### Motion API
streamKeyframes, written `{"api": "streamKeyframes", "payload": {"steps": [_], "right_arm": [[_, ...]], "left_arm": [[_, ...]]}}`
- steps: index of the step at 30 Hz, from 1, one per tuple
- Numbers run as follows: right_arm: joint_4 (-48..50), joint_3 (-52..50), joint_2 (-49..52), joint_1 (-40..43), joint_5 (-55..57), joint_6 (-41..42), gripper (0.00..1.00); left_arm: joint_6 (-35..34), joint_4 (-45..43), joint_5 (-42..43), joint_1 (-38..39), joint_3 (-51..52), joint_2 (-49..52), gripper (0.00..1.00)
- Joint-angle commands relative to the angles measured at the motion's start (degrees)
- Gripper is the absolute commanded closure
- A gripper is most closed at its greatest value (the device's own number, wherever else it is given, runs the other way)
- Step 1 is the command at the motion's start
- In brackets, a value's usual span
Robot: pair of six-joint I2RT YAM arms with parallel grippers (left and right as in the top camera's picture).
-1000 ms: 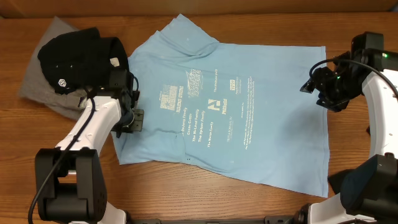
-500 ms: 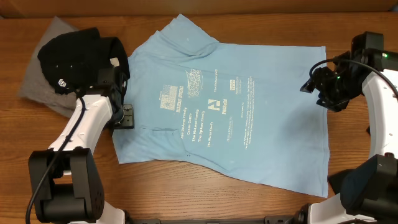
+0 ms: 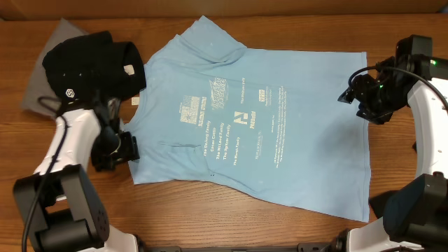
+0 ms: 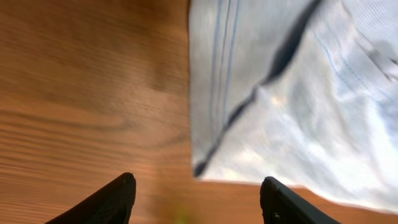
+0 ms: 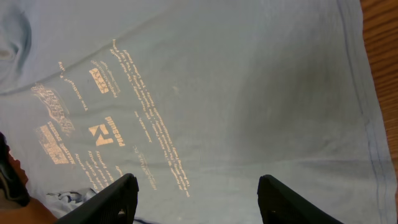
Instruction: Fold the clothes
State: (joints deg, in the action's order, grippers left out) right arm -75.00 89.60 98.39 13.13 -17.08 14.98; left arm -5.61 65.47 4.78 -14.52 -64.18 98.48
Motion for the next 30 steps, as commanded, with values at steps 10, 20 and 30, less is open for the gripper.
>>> {"api": "streamKeyframes", "payload": {"steps": [10,20,30], "right_arm": [[0.85,0.35,-1.40,-0.02,0.55,-0.02,0.34],[2.14,0.35,-1.40,-0.02,0.50,-0.02,0.30],[1.46,0.35,-1.40,-0.02,0.52,0.02,0.28]], "left_arm": [[0.85,-2.71,12.68,0.31,6.69,-0.87,0.39],[0.68,-11.21,11.96,0.28,14.38,-0.87,0.47],[-0.72,-12.87,-1.46,-0.15,14.91,-0.87,0.96]]}}
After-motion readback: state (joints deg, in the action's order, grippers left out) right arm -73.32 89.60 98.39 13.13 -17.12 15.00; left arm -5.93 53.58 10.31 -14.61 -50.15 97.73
